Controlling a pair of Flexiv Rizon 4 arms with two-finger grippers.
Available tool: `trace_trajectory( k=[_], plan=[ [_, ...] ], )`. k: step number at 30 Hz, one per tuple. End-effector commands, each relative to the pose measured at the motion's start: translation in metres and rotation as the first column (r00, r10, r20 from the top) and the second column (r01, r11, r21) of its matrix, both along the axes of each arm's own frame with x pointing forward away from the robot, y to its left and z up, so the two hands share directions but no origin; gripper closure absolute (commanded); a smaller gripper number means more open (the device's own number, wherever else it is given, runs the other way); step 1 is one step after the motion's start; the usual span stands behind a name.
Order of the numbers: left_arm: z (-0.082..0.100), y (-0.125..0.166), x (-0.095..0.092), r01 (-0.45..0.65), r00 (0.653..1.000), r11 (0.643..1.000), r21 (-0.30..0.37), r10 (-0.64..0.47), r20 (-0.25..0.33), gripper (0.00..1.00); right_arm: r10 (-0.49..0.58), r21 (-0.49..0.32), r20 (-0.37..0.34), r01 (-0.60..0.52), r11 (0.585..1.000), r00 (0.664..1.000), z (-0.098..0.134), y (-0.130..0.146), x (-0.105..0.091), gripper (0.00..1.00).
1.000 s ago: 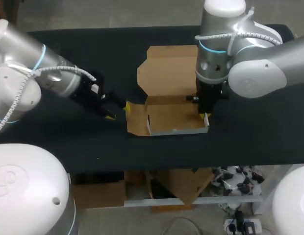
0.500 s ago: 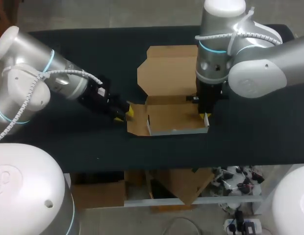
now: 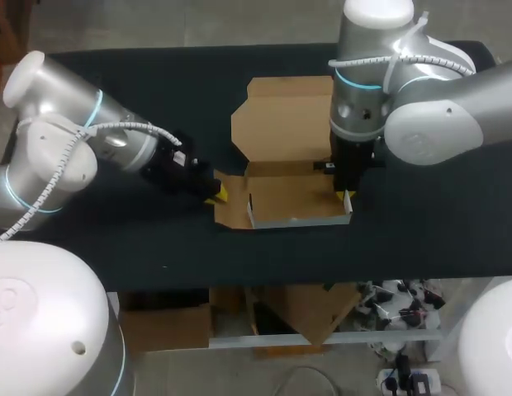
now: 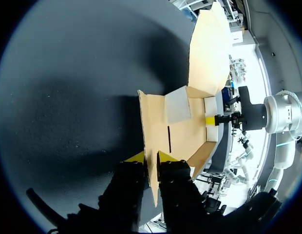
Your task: Assemble the packaging by folding the flat box into shape, placing the metal phone stand inside, and closing the box properly
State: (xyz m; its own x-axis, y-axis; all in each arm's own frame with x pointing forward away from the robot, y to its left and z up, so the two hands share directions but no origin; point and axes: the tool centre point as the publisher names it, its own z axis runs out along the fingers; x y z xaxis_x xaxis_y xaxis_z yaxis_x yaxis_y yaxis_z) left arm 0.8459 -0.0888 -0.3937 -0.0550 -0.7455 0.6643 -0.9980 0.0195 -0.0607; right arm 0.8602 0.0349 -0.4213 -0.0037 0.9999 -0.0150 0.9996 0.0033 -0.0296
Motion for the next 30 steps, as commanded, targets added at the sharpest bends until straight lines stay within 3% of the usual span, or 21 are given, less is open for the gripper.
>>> trace_trajectory(
  k=[1, 9, 19, 22, 26, 30],
  plan=[
    [0.008, -0.01, -0.006, -0.026, 1.0, 0.998, 0.056, 0.026, 0.01, 1.0, -0.001, -0.001, 0.001, 0.001, 1.0, 1.0, -0.001, 0.0, 0.0, 1.0],
    [0.024, -0.025, -0.008, -0.085, 0.996, 0.982, 0.172, 0.082, 0.024, 1.0, -0.001, -0.001, 0.001, 0.001, 1.0, 1.0, -0.001, 0.0, 0.0, 1.0],
    [0.033, -0.045, -0.006, -0.156, 0.988, 0.935, 0.318, 0.146, 0.055, 1.0, -0.001, -0.001, 0.001, 0.001, 1.0, 1.0, -0.001, 0.0, 0.0, 1.0],
    [0.034, -0.047, -0.005, -0.168, 0.986, 0.927, 0.336, 0.158, 0.059, 0.77, -0.001, -0.001, 0.001, 0.001, 1.0, 1.0, -0.001, 0.0, 0.0, 1.0],
    [0.036, -0.048, -0.006, -0.172, 0.985, 0.924, 0.342, 0.162, 0.056, 0.62, -0.001, -0.001, 0.001, 0.001, 1.0, 1.0, -0.001, 0.0, 0.0, 1.0],
    [0.04, -0.045, -0.007, -0.15, 0.989, 0.932, 0.331, 0.145, 0.041, 0.57, -0.001, -0.001, 0.001, 0.001, 1.0, 1.0, -0.001, 0.0, 0.0, 1.0]
  ],
)
